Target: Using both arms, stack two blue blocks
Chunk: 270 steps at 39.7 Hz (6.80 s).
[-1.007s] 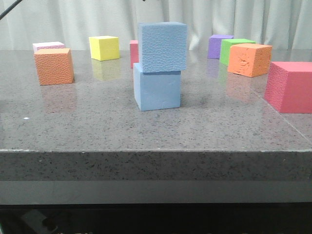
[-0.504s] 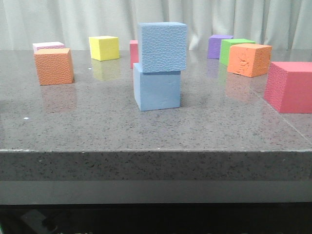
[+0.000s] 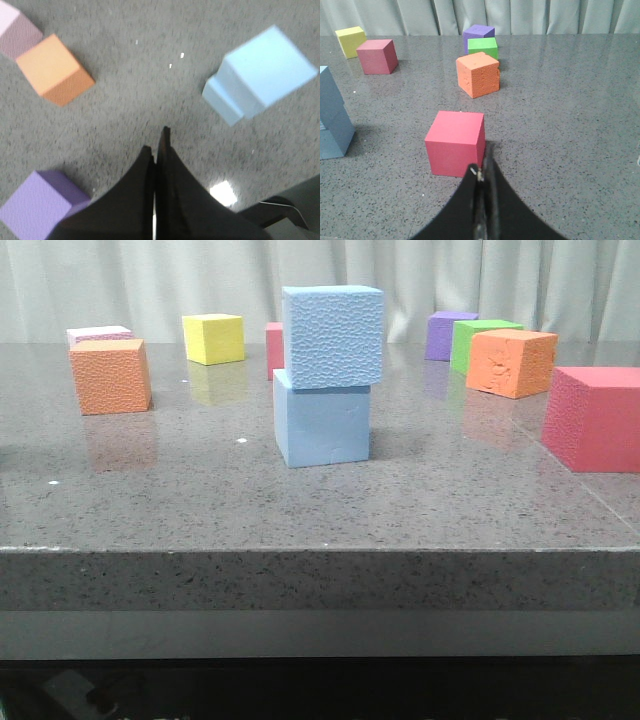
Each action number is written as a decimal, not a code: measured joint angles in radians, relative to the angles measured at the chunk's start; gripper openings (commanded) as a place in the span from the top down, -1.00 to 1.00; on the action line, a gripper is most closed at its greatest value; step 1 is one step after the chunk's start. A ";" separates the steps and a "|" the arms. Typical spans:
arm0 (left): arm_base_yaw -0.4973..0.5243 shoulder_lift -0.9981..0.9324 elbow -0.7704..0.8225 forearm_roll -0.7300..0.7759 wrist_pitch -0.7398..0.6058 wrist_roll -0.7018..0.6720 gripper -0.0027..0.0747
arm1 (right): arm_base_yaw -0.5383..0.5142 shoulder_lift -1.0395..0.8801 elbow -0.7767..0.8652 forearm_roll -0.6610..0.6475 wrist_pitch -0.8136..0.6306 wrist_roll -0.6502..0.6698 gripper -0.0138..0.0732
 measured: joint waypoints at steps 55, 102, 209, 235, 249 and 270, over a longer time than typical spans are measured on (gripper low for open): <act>0.003 -1.071 1.022 0.021 -0.881 0.000 0.98 | 0.000 0.000 0.000 0.000 0.000 0.000 0.84; 0.003 -1.071 1.100 -0.108 -0.898 0.193 0.98 | 0.000 0.000 0.000 0.000 0.000 0.000 0.84; 0.668 -1.379 1.594 -0.274 -1.067 0.200 0.98 | 0.000 0.000 0.000 0.000 0.000 0.000 0.84; 0.668 -1.379 1.594 -0.274 -1.067 0.200 0.98 | 0.000 0.000 0.000 0.000 0.000 0.000 0.84; 0.668 -1.379 1.594 -0.274 -1.067 0.200 0.98 | 0.000 0.000 0.002 -0.006 -0.002 0.000 0.84; 0.668 -1.379 1.594 -0.274 -1.067 0.200 0.98 | -0.049 -0.226 0.390 0.023 -0.210 -0.053 0.84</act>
